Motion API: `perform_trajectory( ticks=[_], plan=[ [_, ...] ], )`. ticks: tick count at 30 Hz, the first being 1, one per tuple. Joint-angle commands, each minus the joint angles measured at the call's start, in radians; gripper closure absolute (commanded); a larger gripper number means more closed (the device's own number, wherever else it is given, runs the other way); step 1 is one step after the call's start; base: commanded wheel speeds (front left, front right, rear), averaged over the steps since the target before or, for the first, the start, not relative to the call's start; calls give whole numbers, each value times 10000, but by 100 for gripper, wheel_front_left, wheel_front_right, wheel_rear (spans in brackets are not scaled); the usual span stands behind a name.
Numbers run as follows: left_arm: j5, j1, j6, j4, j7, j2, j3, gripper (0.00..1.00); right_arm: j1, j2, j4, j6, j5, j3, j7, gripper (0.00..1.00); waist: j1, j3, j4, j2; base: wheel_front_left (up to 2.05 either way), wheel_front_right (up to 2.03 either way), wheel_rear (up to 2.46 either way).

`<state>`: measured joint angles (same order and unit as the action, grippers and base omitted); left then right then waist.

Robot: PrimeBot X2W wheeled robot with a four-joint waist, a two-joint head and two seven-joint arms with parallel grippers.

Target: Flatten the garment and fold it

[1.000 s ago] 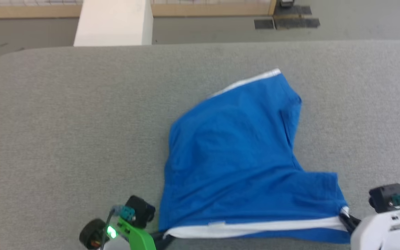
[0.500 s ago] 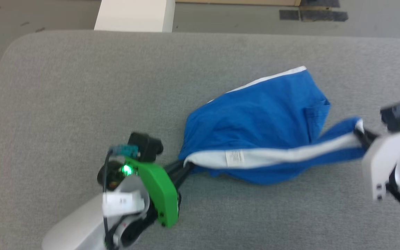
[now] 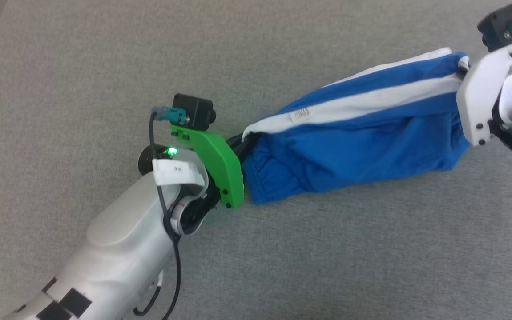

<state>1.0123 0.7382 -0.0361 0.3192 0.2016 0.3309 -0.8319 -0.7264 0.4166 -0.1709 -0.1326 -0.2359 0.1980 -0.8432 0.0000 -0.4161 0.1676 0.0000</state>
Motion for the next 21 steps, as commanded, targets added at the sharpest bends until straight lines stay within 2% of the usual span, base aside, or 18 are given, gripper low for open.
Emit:
perform_trajectory(
  ticks=[1,6,7,8,9,16,21],
  plan=[
    [-7,244,21,240,32,-107,-1,100,-315,29,-274,19,101,189,116,100,0,-589,356,0,0,0,0],
    [-91,571,130,1026,-2,-421,-101,100,-1151,2,-1618,19,94,822,504,100,0,-799,424,0,0,0,0],
    [-93,590,175,1110,-31,-475,-121,85,-1233,-23,-1816,19,62,868,584,100,0,-806,431,0,0,0,0],
    [-117,607,222,1196,-123,-535,-132,28,-1293,-67,-2033,19,-28,940,675,74,0,-793,440,0,0,0,0],
    [-143,606,248,1250,-241,-581,-128,0,-1316,-102,-2182,19,-112,967,756,0,0,-762,444,0,0,0,0],
    [-509,-39,114,1042,-1499,-456,-64,0,-713,-96,-2482,19,-548,746,2228,0,0,98,317,0,0,0,0],
    [-902,-1053,-457,158,-2754,24,133,0,628,-202,-1876,19,-547,-111,3779,0,0,1017,160,0,0,0,0]
  ],
)
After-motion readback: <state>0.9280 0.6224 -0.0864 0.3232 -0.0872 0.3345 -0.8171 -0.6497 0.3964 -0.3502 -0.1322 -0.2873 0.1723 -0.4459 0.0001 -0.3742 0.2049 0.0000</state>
